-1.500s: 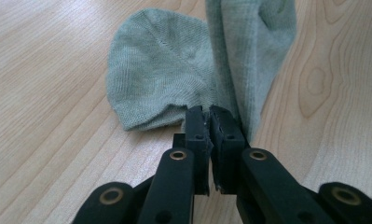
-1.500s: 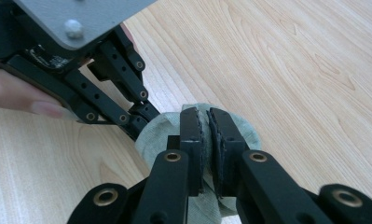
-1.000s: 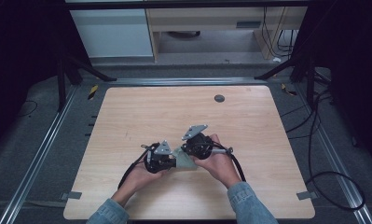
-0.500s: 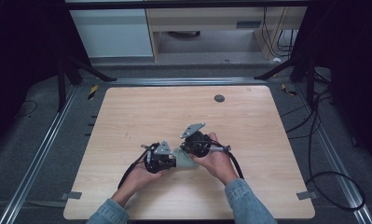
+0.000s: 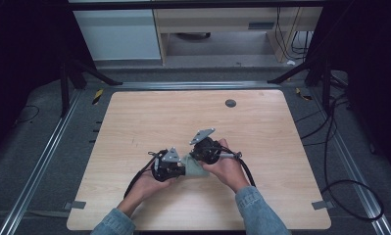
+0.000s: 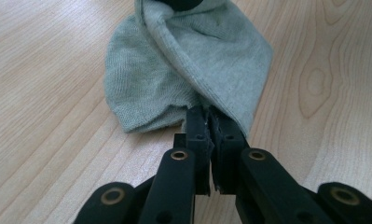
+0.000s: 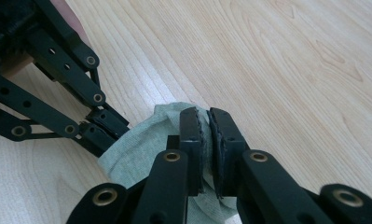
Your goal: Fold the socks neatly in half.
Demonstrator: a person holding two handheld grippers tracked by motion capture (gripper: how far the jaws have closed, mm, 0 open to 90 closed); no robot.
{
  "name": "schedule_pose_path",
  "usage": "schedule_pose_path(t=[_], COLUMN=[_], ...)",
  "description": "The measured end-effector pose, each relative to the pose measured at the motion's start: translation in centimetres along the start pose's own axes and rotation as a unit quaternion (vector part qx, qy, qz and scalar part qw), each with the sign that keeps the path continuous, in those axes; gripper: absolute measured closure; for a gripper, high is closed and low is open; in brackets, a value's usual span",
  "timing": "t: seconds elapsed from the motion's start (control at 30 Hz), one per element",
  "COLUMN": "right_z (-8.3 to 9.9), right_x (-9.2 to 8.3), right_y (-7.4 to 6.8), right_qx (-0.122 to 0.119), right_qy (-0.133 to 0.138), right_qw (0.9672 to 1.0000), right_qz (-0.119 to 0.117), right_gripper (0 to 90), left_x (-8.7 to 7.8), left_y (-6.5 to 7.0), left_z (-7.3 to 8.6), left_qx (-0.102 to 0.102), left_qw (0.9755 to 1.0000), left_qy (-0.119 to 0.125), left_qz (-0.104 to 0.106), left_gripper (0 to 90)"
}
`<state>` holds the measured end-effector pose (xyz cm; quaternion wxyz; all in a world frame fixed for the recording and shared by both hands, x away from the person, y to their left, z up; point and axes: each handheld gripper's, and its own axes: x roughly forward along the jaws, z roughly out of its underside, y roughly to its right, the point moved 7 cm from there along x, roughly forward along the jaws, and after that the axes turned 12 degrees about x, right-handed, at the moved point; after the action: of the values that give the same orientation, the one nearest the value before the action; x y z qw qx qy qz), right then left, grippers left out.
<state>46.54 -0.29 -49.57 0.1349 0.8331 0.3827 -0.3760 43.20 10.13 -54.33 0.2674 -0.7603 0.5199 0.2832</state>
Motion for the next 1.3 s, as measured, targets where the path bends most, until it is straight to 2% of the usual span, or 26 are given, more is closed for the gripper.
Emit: schedule_pose_path(t=[0.77,1.03,1.17,1.3], right_z=[0.6,0.7,0.7,0.5], right_x=[2.4,2.6,2.8,2.8], right_y=[0.8,1.5,1.7,1.9], right_qx=[0.018,0.031,0.035,0.041], right_qy=[-0.026,-0.033,-0.032,-0.029], right_qw=[0.9995,0.9989,0.9988,0.9986], right_qz=[-0.002,0.012,0.013,0.02], right_gripper=[83.5,82.6,80.1,73.4], left_x=[0.0,0.2,0.2,0.3], left_y=[-0.1,-0.7,-0.8,-0.9], left_z=[0.0,-0.2,-0.2,-0.2], left_qx=[-0.002,0.0,-0.003,-0.006], left_qw=[1.0,1.0,1.0,1.0], left_qy=[0.002,-0.004,-0.004,-0.003], left_qz=[0.003,-0.004,-0.004,-0.004], left_gripper=[86.6,86.7,86.7,86.6])
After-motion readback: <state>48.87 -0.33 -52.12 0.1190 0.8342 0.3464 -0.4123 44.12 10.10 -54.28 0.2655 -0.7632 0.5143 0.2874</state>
